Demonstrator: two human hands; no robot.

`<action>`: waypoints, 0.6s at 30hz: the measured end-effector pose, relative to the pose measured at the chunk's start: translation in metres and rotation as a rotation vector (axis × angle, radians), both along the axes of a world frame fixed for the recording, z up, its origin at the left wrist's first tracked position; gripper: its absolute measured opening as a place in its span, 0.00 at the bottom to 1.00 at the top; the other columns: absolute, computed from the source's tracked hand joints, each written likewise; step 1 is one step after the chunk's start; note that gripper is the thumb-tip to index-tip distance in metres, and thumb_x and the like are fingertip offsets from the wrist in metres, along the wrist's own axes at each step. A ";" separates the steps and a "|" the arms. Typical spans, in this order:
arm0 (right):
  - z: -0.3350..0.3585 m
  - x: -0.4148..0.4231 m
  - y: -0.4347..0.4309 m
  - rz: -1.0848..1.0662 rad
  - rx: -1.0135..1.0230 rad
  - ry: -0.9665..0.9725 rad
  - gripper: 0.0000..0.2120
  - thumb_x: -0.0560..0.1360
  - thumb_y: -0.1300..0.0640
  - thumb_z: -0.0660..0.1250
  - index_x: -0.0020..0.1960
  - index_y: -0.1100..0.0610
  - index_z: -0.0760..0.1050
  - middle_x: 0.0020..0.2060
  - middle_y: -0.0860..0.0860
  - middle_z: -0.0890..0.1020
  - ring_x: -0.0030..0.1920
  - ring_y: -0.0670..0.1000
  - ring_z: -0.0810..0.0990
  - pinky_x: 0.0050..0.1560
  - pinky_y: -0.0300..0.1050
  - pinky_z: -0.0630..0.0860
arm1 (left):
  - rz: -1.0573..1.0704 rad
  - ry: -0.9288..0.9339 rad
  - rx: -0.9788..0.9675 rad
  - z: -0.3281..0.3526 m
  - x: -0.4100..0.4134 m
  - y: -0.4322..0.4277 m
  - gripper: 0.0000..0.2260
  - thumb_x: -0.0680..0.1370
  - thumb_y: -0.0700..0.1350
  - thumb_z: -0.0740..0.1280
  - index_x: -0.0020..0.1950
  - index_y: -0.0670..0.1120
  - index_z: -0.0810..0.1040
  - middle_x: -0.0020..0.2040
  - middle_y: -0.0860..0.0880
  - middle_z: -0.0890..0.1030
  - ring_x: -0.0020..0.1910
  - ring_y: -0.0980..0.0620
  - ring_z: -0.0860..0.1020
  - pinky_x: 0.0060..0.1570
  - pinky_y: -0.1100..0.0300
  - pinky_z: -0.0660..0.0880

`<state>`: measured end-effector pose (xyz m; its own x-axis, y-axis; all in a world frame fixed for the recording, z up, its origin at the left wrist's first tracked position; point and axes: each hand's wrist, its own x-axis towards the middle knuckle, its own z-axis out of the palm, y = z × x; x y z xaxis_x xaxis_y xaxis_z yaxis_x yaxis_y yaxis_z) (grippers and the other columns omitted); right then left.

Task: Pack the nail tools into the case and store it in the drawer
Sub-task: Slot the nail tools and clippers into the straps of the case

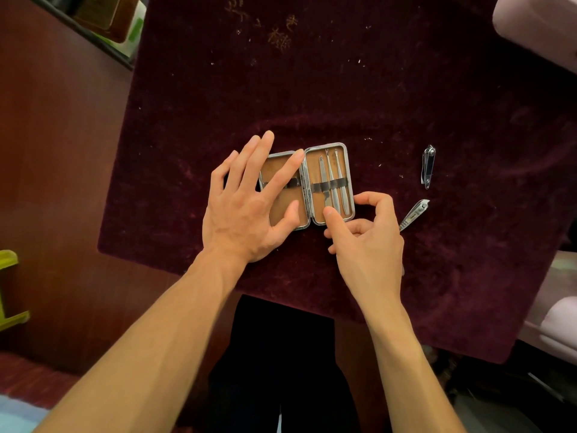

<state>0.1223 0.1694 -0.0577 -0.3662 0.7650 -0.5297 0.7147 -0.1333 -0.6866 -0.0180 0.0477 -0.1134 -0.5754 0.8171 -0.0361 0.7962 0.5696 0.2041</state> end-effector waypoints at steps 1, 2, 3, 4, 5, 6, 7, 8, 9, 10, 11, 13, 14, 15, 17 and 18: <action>0.000 0.000 0.000 -0.003 0.004 -0.001 0.15 0.79 0.44 0.74 0.60 0.42 0.70 0.37 0.34 0.87 0.33 0.38 0.85 0.33 0.24 0.73 | -0.001 0.002 0.001 0.000 0.000 0.000 0.30 0.80 0.62 0.58 0.83 0.60 0.59 0.84 0.45 0.60 0.82 0.46 0.60 0.78 0.47 0.58; 0.000 -0.001 -0.001 -0.006 0.007 0.000 0.15 0.79 0.44 0.74 0.60 0.42 0.70 0.37 0.35 0.87 0.33 0.38 0.85 0.33 0.24 0.73 | -0.002 0.003 0.002 0.000 0.000 0.000 0.30 0.80 0.62 0.58 0.83 0.60 0.59 0.84 0.45 0.60 0.82 0.46 0.60 0.78 0.47 0.58; 0.001 -0.001 -0.001 -0.009 0.008 0.001 0.15 0.79 0.44 0.74 0.60 0.42 0.70 0.37 0.35 0.87 0.33 0.39 0.85 0.33 0.25 0.73 | -0.002 0.004 0.003 0.000 0.000 0.000 0.30 0.80 0.62 0.58 0.83 0.60 0.59 0.84 0.45 0.60 0.82 0.46 0.60 0.78 0.47 0.58; 0.001 -0.001 -0.001 -0.012 0.009 0.002 0.15 0.79 0.44 0.74 0.60 0.42 0.70 0.37 0.36 0.87 0.33 0.39 0.85 0.33 0.25 0.74 | -0.002 0.005 0.004 0.000 -0.001 0.000 0.30 0.80 0.62 0.58 0.83 0.59 0.59 0.84 0.45 0.60 0.82 0.46 0.60 0.78 0.47 0.58; 0.001 -0.002 -0.001 -0.016 0.009 0.004 0.15 0.79 0.44 0.74 0.60 0.43 0.70 0.37 0.36 0.87 0.32 0.40 0.85 0.34 0.25 0.74 | -0.002 0.005 0.006 -0.001 -0.001 0.000 0.30 0.80 0.62 0.59 0.83 0.59 0.60 0.84 0.45 0.60 0.82 0.46 0.60 0.78 0.47 0.59; 0.000 -0.002 -0.001 -0.020 0.008 0.007 0.15 0.79 0.44 0.74 0.60 0.43 0.70 0.36 0.36 0.87 0.32 0.40 0.85 0.35 0.26 0.75 | -0.001 0.003 0.010 -0.001 -0.001 0.000 0.30 0.80 0.61 0.59 0.83 0.59 0.60 0.84 0.45 0.60 0.82 0.46 0.60 0.78 0.46 0.59; 0.000 -0.002 -0.001 -0.022 0.008 0.010 0.15 0.79 0.44 0.74 0.60 0.43 0.70 0.36 0.37 0.87 0.32 0.40 0.85 0.35 0.26 0.75 | -0.001 0.002 0.012 -0.001 0.000 0.000 0.30 0.80 0.61 0.59 0.83 0.59 0.60 0.83 0.45 0.60 0.82 0.46 0.60 0.78 0.46 0.59; 0.000 -0.002 -0.001 -0.023 0.008 0.011 0.15 0.79 0.44 0.74 0.60 0.43 0.70 0.36 0.37 0.87 0.32 0.40 0.85 0.35 0.26 0.75 | -0.001 0.001 0.014 -0.001 0.000 0.000 0.30 0.80 0.61 0.59 0.83 0.59 0.60 0.83 0.45 0.60 0.82 0.46 0.60 0.78 0.46 0.59; 0.000 -0.002 -0.001 -0.024 0.009 0.012 0.15 0.79 0.44 0.74 0.60 0.43 0.70 0.36 0.37 0.87 0.32 0.40 0.85 0.35 0.26 0.75 | -0.001 0.000 0.013 0.000 0.000 0.000 0.30 0.80 0.61 0.59 0.83 0.59 0.60 0.84 0.45 0.60 0.82 0.46 0.60 0.78 0.46 0.59; 0.000 -0.002 -0.002 -0.027 0.011 0.012 0.15 0.79 0.44 0.74 0.60 0.43 0.70 0.36 0.37 0.87 0.32 0.41 0.85 0.36 0.26 0.75 | -0.001 -0.001 0.012 0.000 0.000 0.000 0.30 0.80 0.61 0.59 0.83 0.59 0.60 0.84 0.45 0.60 0.82 0.46 0.60 0.78 0.46 0.60; 0.000 -0.002 -0.002 -0.030 0.012 0.011 0.15 0.79 0.44 0.74 0.60 0.43 0.71 0.36 0.38 0.87 0.32 0.41 0.85 0.36 0.26 0.75 | -0.002 -0.002 0.011 0.000 -0.001 0.000 0.30 0.80 0.61 0.59 0.83 0.59 0.60 0.84 0.45 0.60 0.82 0.46 0.60 0.78 0.46 0.60; 0.000 -0.003 -0.002 -0.035 0.014 0.008 0.16 0.79 0.44 0.74 0.60 0.43 0.71 0.36 0.40 0.87 0.32 0.42 0.85 0.36 0.26 0.75 | -0.002 -0.003 0.008 0.001 0.000 0.001 0.30 0.80 0.61 0.59 0.83 0.59 0.60 0.83 0.45 0.60 0.82 0.46 0.60 0.78 0.46 0.60; 0.001 -0.003 -0.001 -0.037 0.014 0.007 0.16 0.79 0.43 0.74 0.60 0.44 0.71 0.35 0.42 0.87 0.32 0.42 0.85 0.36 0.26 0.75 | -0.002 -0.003 0.005 0.001 0.000 0.001 0.30 0.80 0.61 0.59 0.83 0.59 0.60 0.83 0.45 0.60 0.82 0.45 0.60 0.78 0.46 0.60; 0.001 -0.002 -0.001 -0.037 0.013 0.005 0.16 0.79 0.43 0.74 0.60 0.43 0.71 0.34 0.44 0.88 0.32 0.43 0.86 0.36 0.27 0.75 | -0.003 -0.004 0.003 0.002 0.000 0.001 0.30 0.80 0.61 0.58 0.83 0.59 0.60 0.83 0.44 0.60 0.82 0.45 0.60 0.78 0.46 0.60; 0.004 0.000 -0.001 -0.024 -0.001 0.006 0.17 0.78 0.42 0.74 0.61 0.42 0.70 0.35 0.43 0.88 0.32 0.41 0.85 0.35 0.27 0.75 | -0.004 -0.004 0.002 0.003 0.000 0.001 0.30 0.80 0.61 0.59 0.83 0.59 0.60 0.83 0.44 0.60 0.82 0.45 0.61 0.78 0.45 0.60; 0.006 0.002 -0.001 -0.014 -0.005 0.008 0.18 0.78 0.41 0.74 0.62 0.42 0.70 0.37 0.40 0.87 0.33 0.40 0.85 0.35 0.27 0.75 | -0.004 -0.004 0.003 0.003 0.000 0.001 0.30 0.80 0.61 0.59 0.83 0.59 0.60 0.83 0.44 0.60 0.82 0.45 0.61 0.78 0.45 0.60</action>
<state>0.1245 0.1679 -0.0518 -0.3598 0.7672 -0.5309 0.7071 -0.1470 -0.6917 -0.0175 0.0490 -0.1104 -0.5720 0.8195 -0.0359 0.7976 0.5659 0.2088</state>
